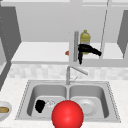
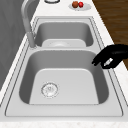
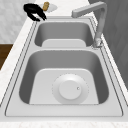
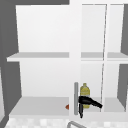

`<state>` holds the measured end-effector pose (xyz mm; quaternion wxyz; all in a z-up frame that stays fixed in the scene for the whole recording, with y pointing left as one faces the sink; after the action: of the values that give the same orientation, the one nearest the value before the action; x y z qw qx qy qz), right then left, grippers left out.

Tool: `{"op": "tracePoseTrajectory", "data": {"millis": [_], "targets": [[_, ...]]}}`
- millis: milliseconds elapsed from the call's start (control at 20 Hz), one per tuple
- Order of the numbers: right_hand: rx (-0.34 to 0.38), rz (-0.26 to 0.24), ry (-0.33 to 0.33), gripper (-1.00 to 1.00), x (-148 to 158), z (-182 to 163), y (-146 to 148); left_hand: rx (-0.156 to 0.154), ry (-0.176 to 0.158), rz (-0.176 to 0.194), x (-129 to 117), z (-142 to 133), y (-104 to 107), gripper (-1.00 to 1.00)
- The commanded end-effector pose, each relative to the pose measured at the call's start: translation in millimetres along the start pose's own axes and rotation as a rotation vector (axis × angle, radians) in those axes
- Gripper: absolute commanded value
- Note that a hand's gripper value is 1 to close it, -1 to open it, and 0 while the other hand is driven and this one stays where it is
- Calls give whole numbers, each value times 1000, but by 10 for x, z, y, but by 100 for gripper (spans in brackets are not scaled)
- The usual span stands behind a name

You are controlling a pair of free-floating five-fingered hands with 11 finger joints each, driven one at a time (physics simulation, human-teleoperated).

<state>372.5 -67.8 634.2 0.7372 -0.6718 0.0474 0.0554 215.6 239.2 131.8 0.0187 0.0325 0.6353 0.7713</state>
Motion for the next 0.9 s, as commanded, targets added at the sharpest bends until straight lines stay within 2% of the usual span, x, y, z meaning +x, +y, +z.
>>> {"op": "tracePoseTrajectory", "data": {"millis": [0, 150, 200, 400, 850], "targets": [[2, 0, 1, -100, 3, -33, 16, 0, 0, 0, 0, 0, 0, 0], [0, 0, 9, -100, -4, -53, 74, 0, 0, 0, 0, 0, 0, 0], [-4, -24, -1, -100, -90, -74, 100, 0, 0, 0, 0, 0, 0, 0], [-10, 24, -28, -100, -212, -261, 274, 0, 0, 0, 0, 0, 0, 0], [-17, 51, -98, -100, -490, -704, 867, 0, 0, 0, 0, 0, 0, 0]]}}
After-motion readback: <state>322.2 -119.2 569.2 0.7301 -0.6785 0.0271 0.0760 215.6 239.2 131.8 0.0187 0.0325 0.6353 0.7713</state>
